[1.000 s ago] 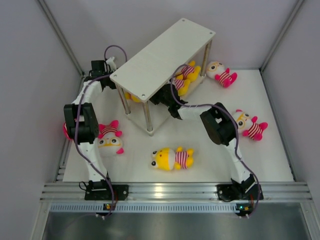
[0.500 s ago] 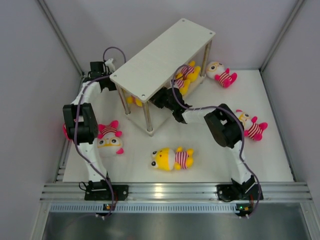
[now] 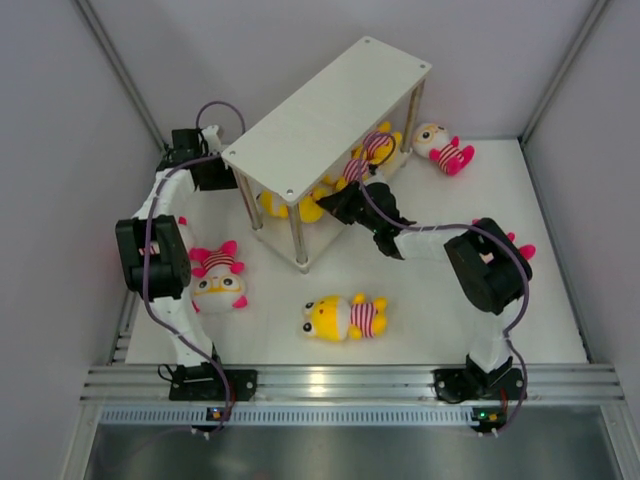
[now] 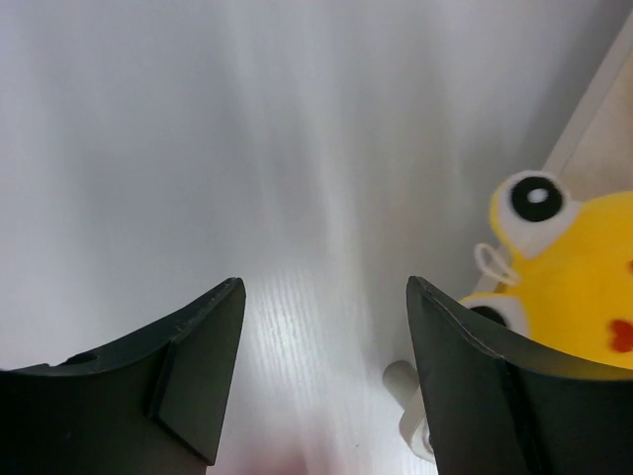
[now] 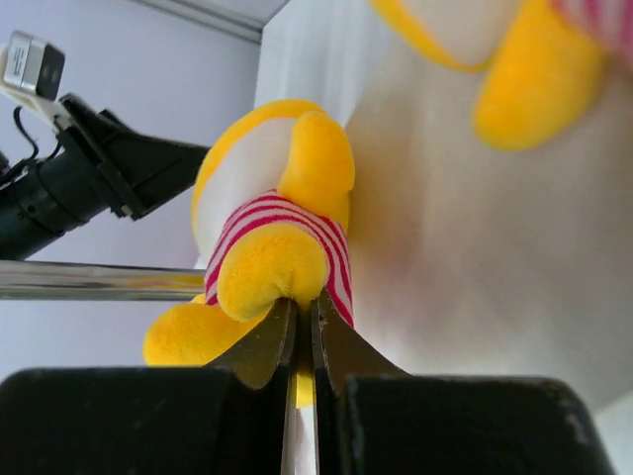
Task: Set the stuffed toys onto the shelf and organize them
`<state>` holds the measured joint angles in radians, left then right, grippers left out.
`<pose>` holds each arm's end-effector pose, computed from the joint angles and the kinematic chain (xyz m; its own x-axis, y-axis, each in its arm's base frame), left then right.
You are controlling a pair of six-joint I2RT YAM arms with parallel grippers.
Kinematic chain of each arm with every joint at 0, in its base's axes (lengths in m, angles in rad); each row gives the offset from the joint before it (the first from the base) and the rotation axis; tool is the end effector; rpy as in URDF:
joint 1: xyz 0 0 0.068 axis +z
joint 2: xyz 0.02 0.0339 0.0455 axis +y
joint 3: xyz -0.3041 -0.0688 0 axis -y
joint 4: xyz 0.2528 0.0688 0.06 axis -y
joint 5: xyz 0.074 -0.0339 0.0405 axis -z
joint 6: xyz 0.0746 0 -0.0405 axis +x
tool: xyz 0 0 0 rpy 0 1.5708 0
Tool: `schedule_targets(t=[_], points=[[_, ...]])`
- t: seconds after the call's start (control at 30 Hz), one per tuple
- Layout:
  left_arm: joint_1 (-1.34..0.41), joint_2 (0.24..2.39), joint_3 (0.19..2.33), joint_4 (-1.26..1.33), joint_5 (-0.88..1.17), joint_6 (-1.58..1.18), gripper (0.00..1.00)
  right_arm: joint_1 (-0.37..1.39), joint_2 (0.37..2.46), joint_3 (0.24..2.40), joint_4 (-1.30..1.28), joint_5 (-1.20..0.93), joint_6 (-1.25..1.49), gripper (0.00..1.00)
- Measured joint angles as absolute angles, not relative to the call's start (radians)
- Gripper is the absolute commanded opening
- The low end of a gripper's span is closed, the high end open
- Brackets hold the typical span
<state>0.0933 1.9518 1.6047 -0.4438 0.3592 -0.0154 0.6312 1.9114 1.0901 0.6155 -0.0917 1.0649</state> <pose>0.4927 0.0198 0.2640 -0.7103 -0.0809 -0.6993 0.1480 0.9540 -0.2607 0.3858 0.2905 0.2256 -0.6573 0.5985 -0.4580 -0.1755 0.4694 0.8653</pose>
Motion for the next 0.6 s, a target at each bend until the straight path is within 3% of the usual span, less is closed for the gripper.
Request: schedule_targets(t=[0.6], points=[[0.111, 1.880, 1.559, -0.458, 0.286, 0.026, 0.72, 0.535, 1.827, 0.876, 0.666, -0.013, 1.036, 0.00]])
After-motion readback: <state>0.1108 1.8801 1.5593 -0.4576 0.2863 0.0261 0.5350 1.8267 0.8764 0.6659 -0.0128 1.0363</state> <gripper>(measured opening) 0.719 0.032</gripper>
